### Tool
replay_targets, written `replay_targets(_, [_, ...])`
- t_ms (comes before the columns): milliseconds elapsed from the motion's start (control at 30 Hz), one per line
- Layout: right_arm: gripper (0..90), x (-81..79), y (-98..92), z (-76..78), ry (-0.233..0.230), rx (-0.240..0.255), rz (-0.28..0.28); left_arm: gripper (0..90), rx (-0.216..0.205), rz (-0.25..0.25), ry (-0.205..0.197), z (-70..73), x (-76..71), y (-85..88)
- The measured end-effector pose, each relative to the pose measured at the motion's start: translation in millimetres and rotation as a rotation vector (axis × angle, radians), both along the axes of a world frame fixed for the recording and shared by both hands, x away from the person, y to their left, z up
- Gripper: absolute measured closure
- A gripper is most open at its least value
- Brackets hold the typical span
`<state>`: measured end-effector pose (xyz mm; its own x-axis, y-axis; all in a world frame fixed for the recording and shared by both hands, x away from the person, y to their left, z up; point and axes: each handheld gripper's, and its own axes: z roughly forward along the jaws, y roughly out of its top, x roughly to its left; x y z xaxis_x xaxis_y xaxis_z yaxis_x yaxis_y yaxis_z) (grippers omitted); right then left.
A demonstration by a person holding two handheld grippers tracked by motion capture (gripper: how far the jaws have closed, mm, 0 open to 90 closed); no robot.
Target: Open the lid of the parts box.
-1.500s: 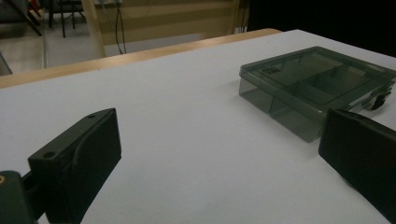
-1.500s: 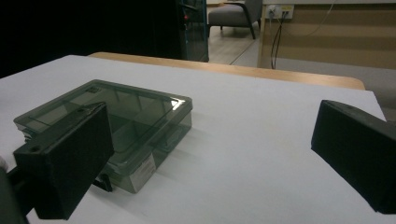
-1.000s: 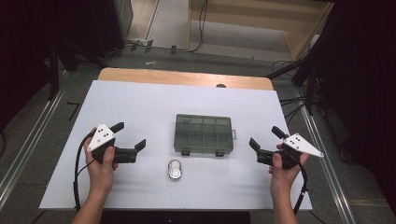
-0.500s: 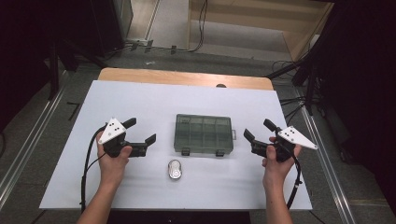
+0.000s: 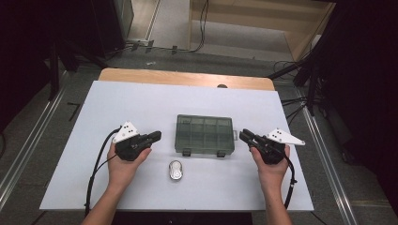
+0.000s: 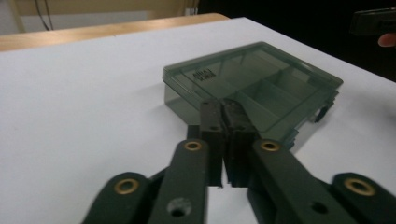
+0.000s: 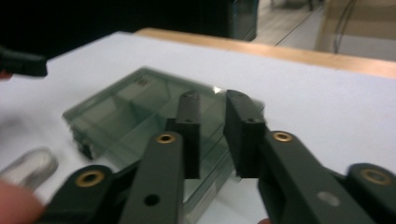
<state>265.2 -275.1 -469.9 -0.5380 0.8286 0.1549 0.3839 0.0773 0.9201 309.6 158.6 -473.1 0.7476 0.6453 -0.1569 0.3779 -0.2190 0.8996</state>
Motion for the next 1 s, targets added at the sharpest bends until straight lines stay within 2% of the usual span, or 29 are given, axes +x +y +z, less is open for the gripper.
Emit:
replay_targets(33, [85.1,-1.4,0.6,-2.9,0.015,-0.041,0.023,89.2,0.018,-0.031,0.02,-2.3,1.0,-1.3])
replay_targets(67, [87.7,-1.7,0.7,-4.8,0.031,-0.047,0.034,89.3,0.024,-0.041,0.033,-4.0,1.6,-2.3])
replay_targets(133, [87.9,-1.1,1.0,-6.9,0.046,-0.051,0.043,89.3,0.026,-0.052,0.048,-6.0,2.6,-3.3])
replay_targets(167, [88.0,0.4,3.2,-10.4,0.08,-0.071,0.06,89.3,0.031,-0.072,0.072,-9.9,4.1,-6.0])
replay_targets(267, [88.0,1.4,9.5,-13.4,0.104,-0.13,0.079,89.4,0.051,-0.108,0.099,-13.9,5.2,-11.5])
replay_targets(333, [88.0,2.8,12.1,-15.5,0.122,-0.149,0.088,89.4,0.068,-0.124,0.107,-15.5,5.5,-14.9])
replay_targets(433, [88.0,4.3,12.3,-18.8,0.153,-0.15,0.088,89.4,0.088,-0.144,0.119,-18.3,6.3,-19.4])
replay_targets(500, [88.0,5.0,10.6,-21.2,0.175,-0.157,0.085,89.4,0.119,-0.152,0.121,-19.6,6.5,-22.1])
replay_targets(600, [88.1,6.4,7.3,-26.1,0.21,-0.157,0.081,89.3,0.123,-0.163,0.134,-21.0,7.3,-24.1])
replay_targets(700, [88.1,7.1,7.7,-30.7,0.245,-0.179,0.104,89.3,0.142,-0.172,0.143,-23.9,8.2,-27.1])
replay_targets(733, [88.1,7.4,7.8,-31.8,0.245,-0.198,0.103,89.3,0.149,-0.169,0.148,-25.0,8.3,-28.3])
replay_targets(1000, [88.0,8.8,8.7,-38.2,0.284,-0.238,0.124,89.3,0.175,-0.175,0.153,-27.8,9.1,-33.6])
